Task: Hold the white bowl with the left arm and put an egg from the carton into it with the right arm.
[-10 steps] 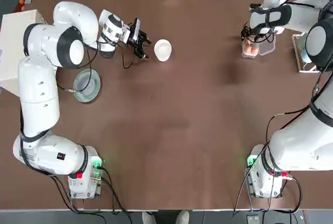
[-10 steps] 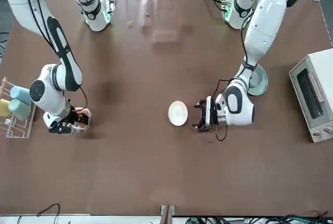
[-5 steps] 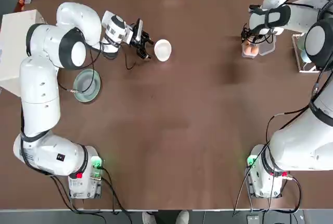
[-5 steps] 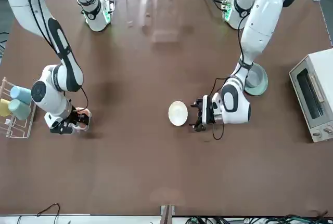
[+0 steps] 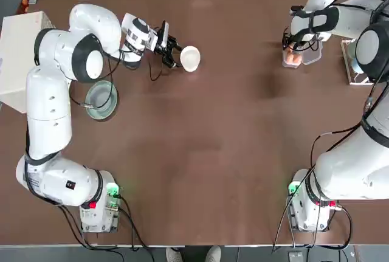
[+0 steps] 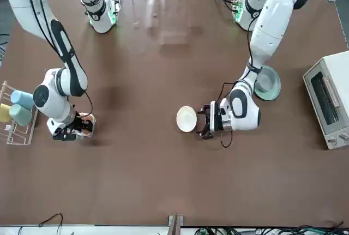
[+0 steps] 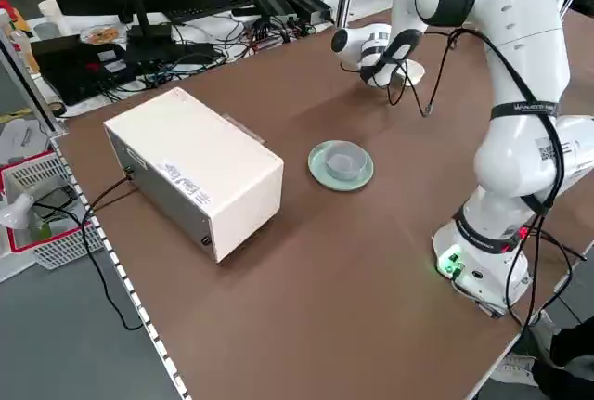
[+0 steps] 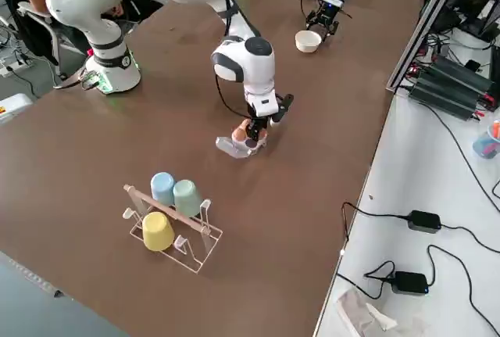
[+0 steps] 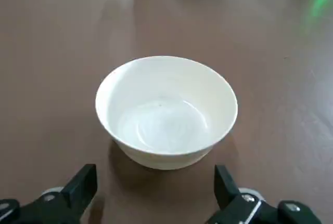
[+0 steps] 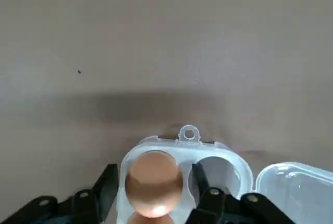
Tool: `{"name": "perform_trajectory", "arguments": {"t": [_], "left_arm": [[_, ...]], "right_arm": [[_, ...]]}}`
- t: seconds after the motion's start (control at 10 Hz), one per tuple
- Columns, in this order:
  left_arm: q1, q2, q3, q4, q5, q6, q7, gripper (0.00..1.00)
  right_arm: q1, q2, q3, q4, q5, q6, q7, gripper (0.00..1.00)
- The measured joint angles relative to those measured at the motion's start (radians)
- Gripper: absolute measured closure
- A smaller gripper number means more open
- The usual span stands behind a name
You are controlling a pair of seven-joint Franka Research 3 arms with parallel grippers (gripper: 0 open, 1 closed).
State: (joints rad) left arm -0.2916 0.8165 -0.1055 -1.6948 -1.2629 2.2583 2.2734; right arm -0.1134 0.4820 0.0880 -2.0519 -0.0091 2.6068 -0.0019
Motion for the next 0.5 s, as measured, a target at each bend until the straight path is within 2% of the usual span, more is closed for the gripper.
{"name": "perform_trajectory", "arguments": {"t": [0.1, 0.2, 0.5], "left_arm": [[-0.006, 0.002, 0.000, 0.000, -0.002, 0.010, 0.000, 0.00], [-0.012, 0.002, 0.000, 0.000, -0.005, 0.014, 0.000, 0.00], [-0.024, 0.002, 0.000, 0.001, -0.014, 0.016, 0.000, 0.00]], "right_arm": [[0.001, 0.000, 0.000, 0.000, 0.000, 0.001, 0.000, 0.37], [0.002, 0.000, 0.001, 0.000, 0.000, 0.002, 0.000, 0.44], [0.001, -0.002, 0.000, 0.002, 0.000, 0.002, 0.000, 0.49]]}}
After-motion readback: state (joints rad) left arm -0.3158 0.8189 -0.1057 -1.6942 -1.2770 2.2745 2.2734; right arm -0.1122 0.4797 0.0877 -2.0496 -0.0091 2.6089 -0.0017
